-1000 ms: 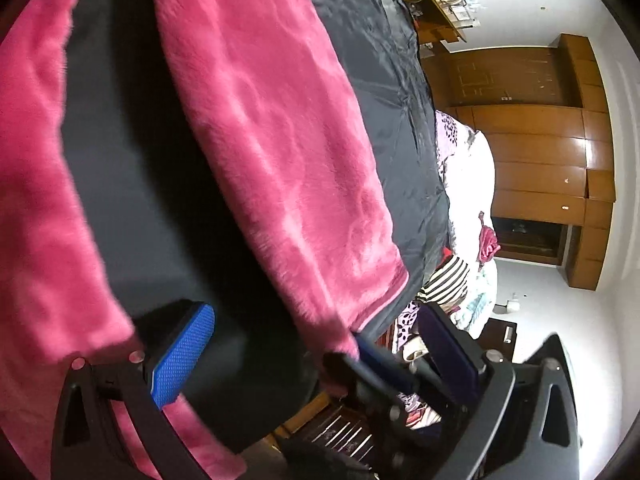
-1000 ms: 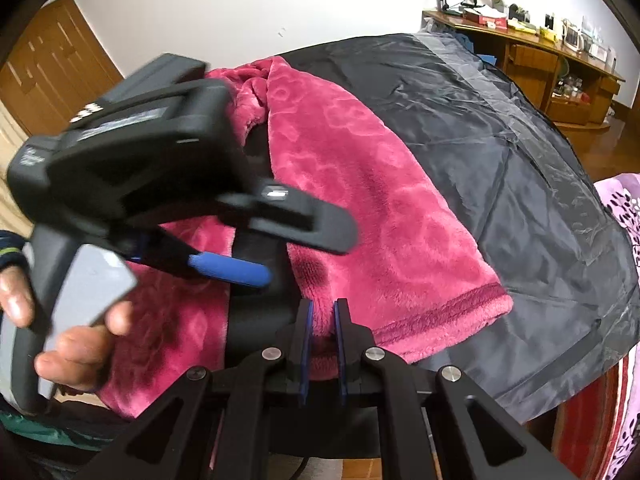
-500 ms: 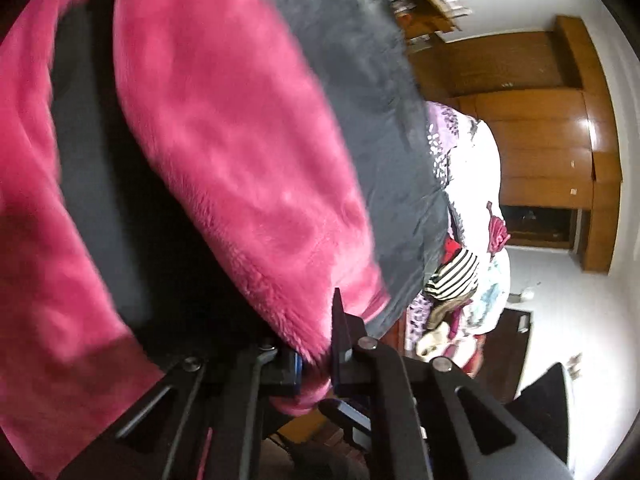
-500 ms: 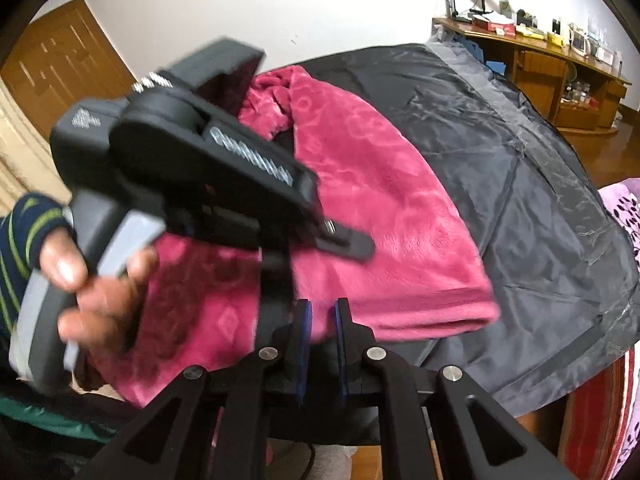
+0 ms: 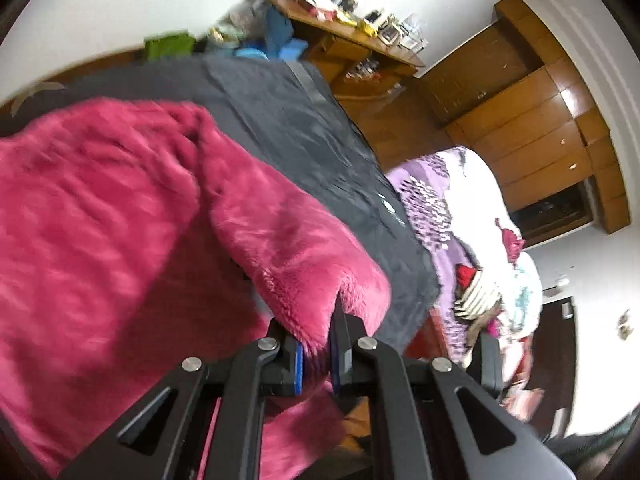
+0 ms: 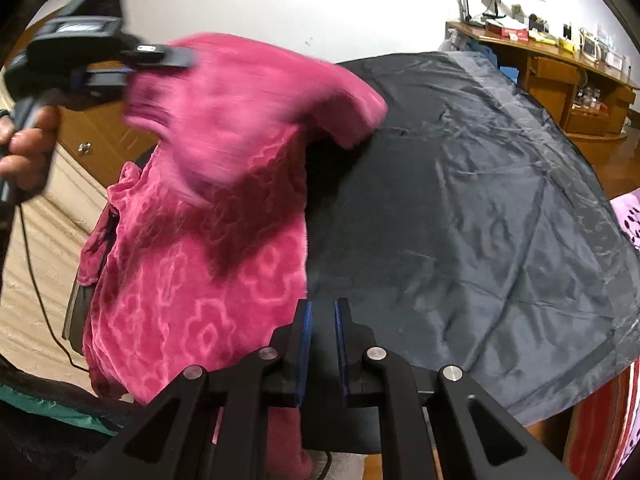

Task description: Fold clothes

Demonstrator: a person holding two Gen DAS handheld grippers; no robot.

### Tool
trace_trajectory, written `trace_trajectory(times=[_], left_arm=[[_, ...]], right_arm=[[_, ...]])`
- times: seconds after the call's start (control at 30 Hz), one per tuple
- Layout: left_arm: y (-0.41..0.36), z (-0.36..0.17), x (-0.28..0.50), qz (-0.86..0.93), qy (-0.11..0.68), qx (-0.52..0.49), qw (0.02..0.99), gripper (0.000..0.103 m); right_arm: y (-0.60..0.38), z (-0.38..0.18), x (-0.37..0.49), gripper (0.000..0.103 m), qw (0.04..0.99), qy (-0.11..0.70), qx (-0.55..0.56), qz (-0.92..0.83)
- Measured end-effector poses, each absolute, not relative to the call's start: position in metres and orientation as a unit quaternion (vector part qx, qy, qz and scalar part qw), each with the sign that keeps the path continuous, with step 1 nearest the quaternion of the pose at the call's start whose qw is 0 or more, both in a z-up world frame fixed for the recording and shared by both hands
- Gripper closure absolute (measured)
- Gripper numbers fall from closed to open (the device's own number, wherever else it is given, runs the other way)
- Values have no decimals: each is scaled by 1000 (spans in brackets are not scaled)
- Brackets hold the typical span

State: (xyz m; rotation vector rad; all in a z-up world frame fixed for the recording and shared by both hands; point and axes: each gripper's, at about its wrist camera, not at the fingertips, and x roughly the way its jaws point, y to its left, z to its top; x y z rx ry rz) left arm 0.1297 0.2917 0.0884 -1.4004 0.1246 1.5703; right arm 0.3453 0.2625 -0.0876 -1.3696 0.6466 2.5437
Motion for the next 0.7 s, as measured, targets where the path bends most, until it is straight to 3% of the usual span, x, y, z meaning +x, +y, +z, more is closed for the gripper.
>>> trace_trajectory(times=[0.33,0.7], left_arm=[[160,113,58,732,138,-530,407,92],[70,25,-37,760,174,-565,269,92]], right_arm=[[241,-83,282,90,78,172,-478,858],[239,-66,164,90,87,102,-467,874]])
